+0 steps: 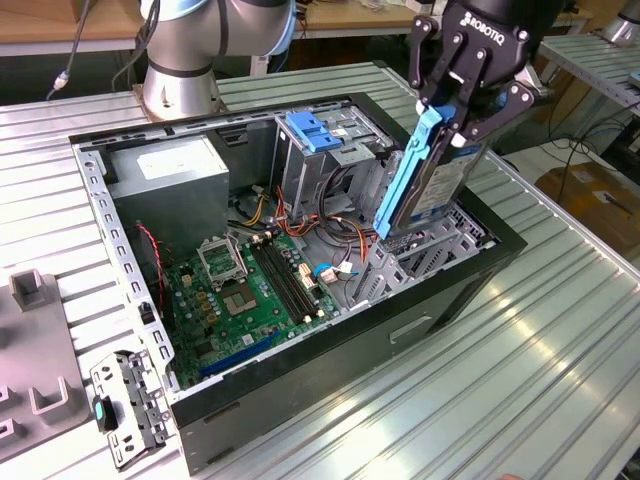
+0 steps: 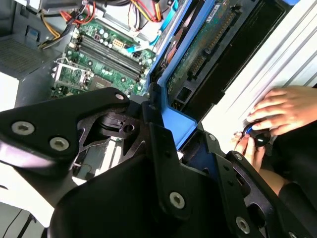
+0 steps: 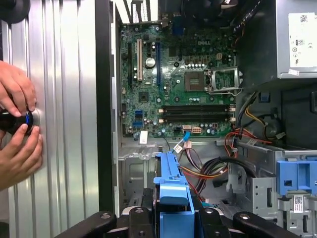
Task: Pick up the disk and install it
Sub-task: 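Insert the disk into the insertion slot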
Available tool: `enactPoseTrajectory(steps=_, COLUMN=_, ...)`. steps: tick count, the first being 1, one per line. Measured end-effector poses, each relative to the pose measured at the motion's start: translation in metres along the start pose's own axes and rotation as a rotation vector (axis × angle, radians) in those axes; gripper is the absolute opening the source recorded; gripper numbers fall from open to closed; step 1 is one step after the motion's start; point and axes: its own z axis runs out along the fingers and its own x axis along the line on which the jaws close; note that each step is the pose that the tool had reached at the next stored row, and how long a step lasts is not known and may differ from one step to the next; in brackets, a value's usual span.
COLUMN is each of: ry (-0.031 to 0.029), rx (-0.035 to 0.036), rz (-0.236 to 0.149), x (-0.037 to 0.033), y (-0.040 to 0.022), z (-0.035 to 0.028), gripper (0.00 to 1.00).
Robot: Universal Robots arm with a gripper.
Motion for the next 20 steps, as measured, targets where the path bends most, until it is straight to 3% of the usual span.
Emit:
enactPoseTrajectory(steps=4, ry=-0.0003, rx=-0.0018, rz=0.000, x=0.0014, y=-0.0112, z=0.0036, gripper=0.37)
enactPoseTrajectory(steps=11, ry=-0.0002, rx=-0.0041, rz=-0.003, x=0.0079, y=-0.0119, z=0.0113, gripper=0.37)
enactPoseTrajectory(steps=20, ry=0.0003, rx=-0.0040, rz=-0.019, x=0.0085, y=-0.0119, z=0.0157, gripper=0.37)
